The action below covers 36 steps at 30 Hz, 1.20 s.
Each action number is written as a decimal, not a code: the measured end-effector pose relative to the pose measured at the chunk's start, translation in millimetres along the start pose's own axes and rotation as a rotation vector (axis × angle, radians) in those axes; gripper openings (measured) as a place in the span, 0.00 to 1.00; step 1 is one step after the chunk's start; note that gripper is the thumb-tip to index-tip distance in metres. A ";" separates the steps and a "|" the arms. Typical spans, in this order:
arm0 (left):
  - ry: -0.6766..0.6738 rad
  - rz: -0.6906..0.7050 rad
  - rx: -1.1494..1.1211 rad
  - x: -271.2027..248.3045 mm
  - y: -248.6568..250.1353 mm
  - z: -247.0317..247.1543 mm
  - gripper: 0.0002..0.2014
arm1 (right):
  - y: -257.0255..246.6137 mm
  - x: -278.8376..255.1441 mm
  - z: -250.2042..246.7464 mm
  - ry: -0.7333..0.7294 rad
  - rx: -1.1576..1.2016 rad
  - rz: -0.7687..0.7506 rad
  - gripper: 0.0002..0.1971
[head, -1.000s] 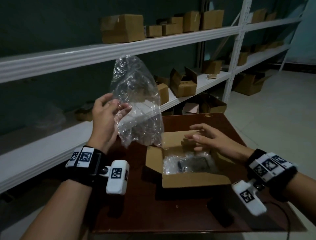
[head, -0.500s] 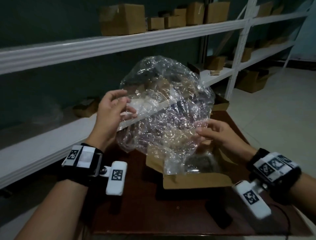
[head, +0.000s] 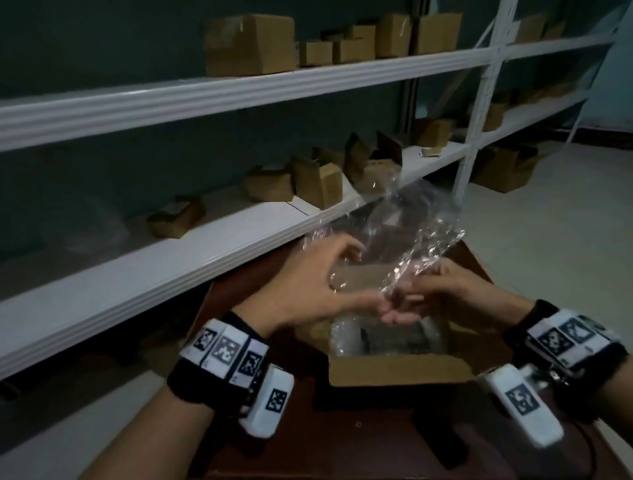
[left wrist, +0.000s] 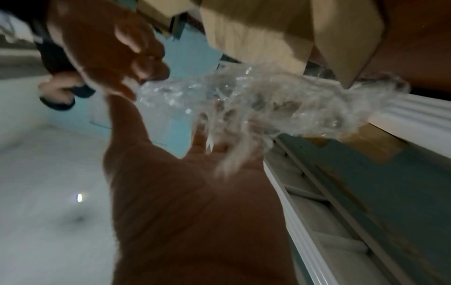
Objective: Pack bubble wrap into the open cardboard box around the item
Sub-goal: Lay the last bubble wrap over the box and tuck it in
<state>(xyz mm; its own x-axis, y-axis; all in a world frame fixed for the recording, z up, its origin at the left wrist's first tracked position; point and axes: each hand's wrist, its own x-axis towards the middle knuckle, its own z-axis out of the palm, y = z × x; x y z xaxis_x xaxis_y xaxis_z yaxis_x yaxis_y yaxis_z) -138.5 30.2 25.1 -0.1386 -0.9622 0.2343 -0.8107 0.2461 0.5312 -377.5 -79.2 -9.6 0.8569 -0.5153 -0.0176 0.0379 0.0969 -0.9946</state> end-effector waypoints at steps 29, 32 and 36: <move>-0.202 0.015 0.233 10.4 -9.9 -8.9 0.21 | -12.3 -2.2 -73.6 0.440 -0.936 0.362 0.37; -0.362 -0.005 0.416 10.5 -17.3 9.8 0.29 | -15.3 -5.2 -68.4 0.398 -0.988 0.384 0.50; -0.425 0.014 0.459 8.5 -18.2 23.6 0.32 | -24.8 -5.9 -47.1 0.494 -1.374 -0.013 0.71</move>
<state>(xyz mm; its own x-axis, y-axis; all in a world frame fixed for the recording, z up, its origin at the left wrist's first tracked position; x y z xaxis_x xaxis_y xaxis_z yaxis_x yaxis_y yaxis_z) -138.3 14.8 -1.7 -0.2886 -0.9447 -0.1557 -0.9558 0.2749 0.1040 -407.7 -118.6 10.4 0.5897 -0.7709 0.2408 -0.7090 -0.6369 -0.3029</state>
